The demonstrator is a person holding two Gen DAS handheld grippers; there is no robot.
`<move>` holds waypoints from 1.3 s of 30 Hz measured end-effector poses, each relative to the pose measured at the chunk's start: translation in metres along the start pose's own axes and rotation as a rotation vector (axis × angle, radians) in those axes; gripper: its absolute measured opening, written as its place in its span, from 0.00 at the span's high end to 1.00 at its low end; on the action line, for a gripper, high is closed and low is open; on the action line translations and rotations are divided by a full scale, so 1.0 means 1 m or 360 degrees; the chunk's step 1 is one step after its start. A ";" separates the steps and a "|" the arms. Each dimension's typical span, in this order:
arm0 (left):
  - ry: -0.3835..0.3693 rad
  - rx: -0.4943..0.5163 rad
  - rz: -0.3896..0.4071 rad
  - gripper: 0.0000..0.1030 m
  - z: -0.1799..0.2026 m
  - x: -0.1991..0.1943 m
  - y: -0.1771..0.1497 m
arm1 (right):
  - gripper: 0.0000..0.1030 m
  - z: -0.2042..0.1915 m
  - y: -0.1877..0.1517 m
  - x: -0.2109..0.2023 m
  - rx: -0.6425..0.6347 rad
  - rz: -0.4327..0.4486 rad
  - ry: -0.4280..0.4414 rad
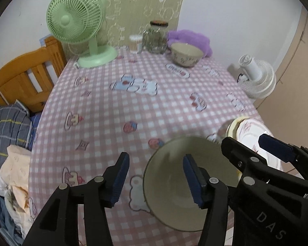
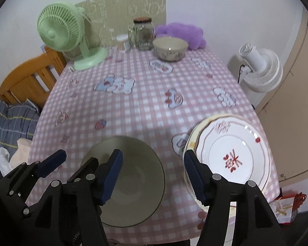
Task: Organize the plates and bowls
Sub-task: 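Lower the cream bowl beside the plate stack and open both tools, then move both tools to the last cream bowl beside the glass jar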
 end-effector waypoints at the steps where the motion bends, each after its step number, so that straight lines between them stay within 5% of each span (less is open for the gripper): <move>1: -0.0006 0.0008 0.0022 0.38 0.002 -0.002 0.007 | 0.33 0.001 0.005 -0.002 0.0004 0.0016 0.0006; 4: -0.0002 0.0036 0.0077 0.30 0.007 -0.008 0.024 | 0.25 0.004 0.022 -0.009 0.0014 0.0078 0.0024; 10: 0.0033 0.0027 0.0138 0.24 0.014 -0.010 0.055 | 0.25 0.009 0.056 -0.014 -0.0004 0.0160 0.0075; 33: 0.0327 -0.0132 0.0300 0.26 0.054 0.062 0.188 | 0.25 0.058 0.206 0.065 -0.0181 0.0295 0.0295; 39: 0.0407 -0.0189 0.0324 0.33 0.057 0.094 0.220 | 0.25 0.064 0.240 0.098 -0.0178 0.0279 0.0367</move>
Point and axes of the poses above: each gripper's, at about its wrist camera, not at the fingertips, and x roughly the way its jaws point, z to its right, y to its top, the point moved 10 cm from there along x, roughly the way its jaws point, and after that the axes turned 15 degrees about -y, right-handed, at the moved point
